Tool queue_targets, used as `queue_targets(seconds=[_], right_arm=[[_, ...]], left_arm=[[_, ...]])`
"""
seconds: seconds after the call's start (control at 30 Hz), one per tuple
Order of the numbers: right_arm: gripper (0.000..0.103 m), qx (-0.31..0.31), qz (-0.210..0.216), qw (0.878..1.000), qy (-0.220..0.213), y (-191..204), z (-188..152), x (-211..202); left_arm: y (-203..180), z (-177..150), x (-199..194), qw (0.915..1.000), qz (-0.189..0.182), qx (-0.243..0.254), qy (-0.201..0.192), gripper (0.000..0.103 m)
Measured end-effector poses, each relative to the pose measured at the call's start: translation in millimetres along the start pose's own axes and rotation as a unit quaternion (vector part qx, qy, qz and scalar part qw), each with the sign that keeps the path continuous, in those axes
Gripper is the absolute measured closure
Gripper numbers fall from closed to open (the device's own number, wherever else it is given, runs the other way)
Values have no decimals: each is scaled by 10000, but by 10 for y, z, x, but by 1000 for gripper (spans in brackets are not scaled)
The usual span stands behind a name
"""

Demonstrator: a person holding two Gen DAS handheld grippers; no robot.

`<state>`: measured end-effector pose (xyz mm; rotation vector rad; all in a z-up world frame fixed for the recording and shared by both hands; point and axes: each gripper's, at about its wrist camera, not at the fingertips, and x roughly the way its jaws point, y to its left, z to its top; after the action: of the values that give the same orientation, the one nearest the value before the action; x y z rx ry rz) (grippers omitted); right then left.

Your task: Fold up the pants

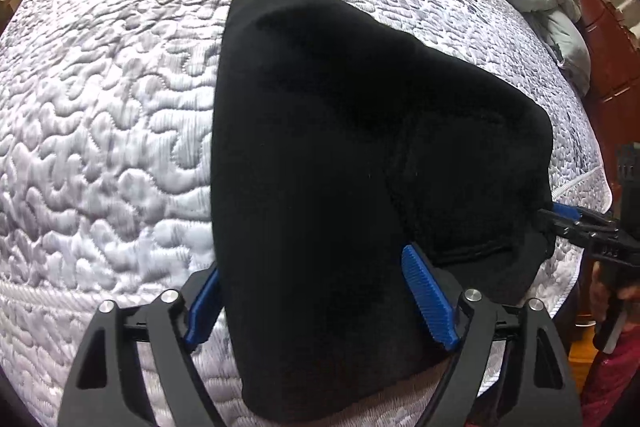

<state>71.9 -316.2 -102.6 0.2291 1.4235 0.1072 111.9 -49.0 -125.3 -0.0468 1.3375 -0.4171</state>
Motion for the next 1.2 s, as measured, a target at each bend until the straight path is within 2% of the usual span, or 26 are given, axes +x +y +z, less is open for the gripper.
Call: queue_targets(seconds=[0.07, 0.13, 0.2, 0.23, 0.27, 0.3, 0.33, 0.57, 0.77, 0.87, 1.0, 1.13, 1.2], right_arm=[[31, 59, 137, 9998, 106, 9, 20, 126], [37, 195, 348, 9991, 154, -5, 19, 216], [47, 153, 403, 9990, 87, 8, -1, 179], [53, 133, 443, 9989, 48, 14, -10, 150], [56, 113, 489, 9987, -2, 21, -25, 113], [60, 91, 498, 9987, -46, 4, -44, 69], [65, 68, 489, 9987, -87, 12, -54, 36], [73, 99, 773, 9964, -335, -66, -78, -262], [75, -229, 622, 9957, -642, 13, 94, -676], [75, -410, 506, 9942, -858, 54, 300, -918], [75, -562, 377, 9914, -1118, 104, 634, -1075], [75, -604, 276, 9879, -1401, 114, 1025, -1081], [75, -564, 276, 9881, -1406, 101, 1251, -956]], left_arm=[[-21, 35, 46, 10000, -33, 14, 34, 18], [-16, 51, 78, 9998, -193, -8, 27, 24], [-11, 26, 38, 9994, -345, -21, -54, 38], [-10, 17, -4, 9990, -427, -33, -123, 50], [-10, 12, -43, 9987, -472, -53, -169, 56], [-19, 12, -82, 9986, -470, -76, -224, 66], [-19, 18, -102, 9984, -500, -98, -245, 70], [-63, 21, -266, 9960, -664, -276, -522, 73], [-138, 147, -508, 9934, -781, -194, -812, 73], [-249, 339, -614, 9908, -886, -199, -1000, 73], [-310, 674, -751, 9871, -789, -89, -1392, 73], [-249, 1066, -729, 9832, -733, -49, -1672, 73], [-208, 1242, -649, 9831, -682, -27, -1699, 73]])
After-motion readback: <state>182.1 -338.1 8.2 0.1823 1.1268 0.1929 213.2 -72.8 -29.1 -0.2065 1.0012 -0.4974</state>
